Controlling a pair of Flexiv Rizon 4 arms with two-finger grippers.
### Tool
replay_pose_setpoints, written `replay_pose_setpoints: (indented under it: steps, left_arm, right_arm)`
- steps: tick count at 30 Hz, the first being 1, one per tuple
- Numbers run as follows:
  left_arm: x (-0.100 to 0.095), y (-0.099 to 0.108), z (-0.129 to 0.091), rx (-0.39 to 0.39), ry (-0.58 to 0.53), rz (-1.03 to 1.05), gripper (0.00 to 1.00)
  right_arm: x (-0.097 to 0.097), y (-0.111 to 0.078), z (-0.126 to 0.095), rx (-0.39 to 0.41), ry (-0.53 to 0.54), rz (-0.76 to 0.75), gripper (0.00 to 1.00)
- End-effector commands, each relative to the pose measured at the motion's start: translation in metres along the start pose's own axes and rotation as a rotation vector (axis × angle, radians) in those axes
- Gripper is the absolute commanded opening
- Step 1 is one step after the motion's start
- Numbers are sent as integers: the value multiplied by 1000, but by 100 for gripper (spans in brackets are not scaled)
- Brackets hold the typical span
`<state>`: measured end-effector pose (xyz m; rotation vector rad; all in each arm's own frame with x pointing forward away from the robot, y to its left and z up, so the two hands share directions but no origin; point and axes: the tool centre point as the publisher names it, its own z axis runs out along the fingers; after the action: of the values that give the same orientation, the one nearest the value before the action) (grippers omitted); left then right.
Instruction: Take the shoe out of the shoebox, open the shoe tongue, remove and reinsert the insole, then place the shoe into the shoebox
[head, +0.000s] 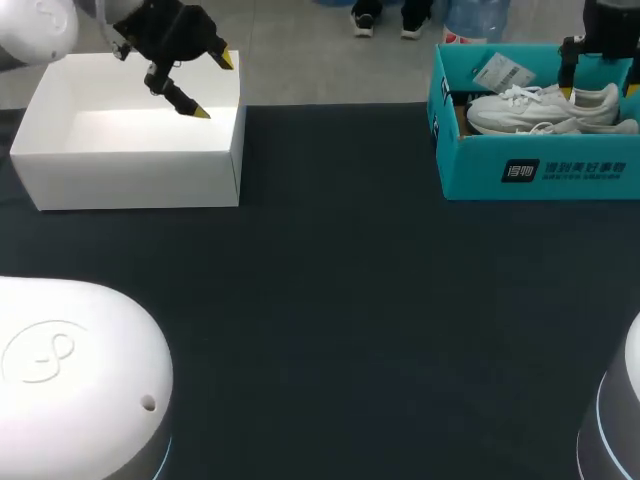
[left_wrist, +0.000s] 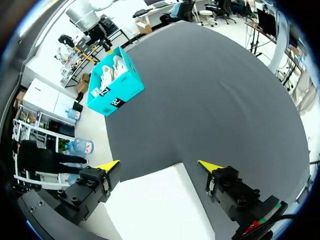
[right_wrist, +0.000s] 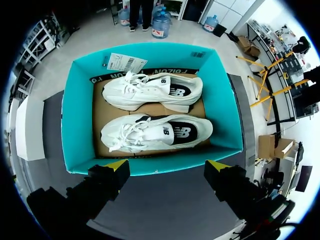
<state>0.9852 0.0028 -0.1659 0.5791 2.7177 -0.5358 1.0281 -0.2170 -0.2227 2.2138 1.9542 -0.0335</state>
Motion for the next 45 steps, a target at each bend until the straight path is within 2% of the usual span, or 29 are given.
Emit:
replay_pose_setpoints:
  steps: [1,3,5,6,8,9,13,22,30,37,45]
  left_arm:
    - [-17,-4,-3,-327,185,-757,100]
    - [-24,1,-4,-345,230,-931,100]
    - [-29,7,-3,-378,212,-1072,100]
    - [-32,9,-2,-388,253,-1121,100]
    - [-36,15,1,-438,238,-1272,100]
    - [-37,18,2,-432,217,-1291,100]
    - [-35,33,4,-470,185,-1513,100]
    - [-19,53,-4,-464,96,-1855,100]
    - [4,56,-11,-467,-85,-2089,100]
    - [20,57,-21,-430,-266,-2186,100]
    - [21,58,-22,-435,-271,-2191,100]
  right_arm:
    - [0,-7,1,36,4,4,100]
    - [-1,-11,0,48,15,14,100]
    - [-2,-15,-1,70,22,18,100]
    - [-2,-17,-1,68,36,25,100]
    - [-4,-21,-3,72,65,32,100]
    - [-5,-23,-4,74,62,29,100]
    - [-3,-29,-4,90,88,5,100]
    - [1,-34,1,98,104,-33,100]
    - [-1,-34,0,106,104,-29,100]
    - [-2,-39,-2,81,98,-54,100]
    - [-2,-39,-2,81,98,-54,100]
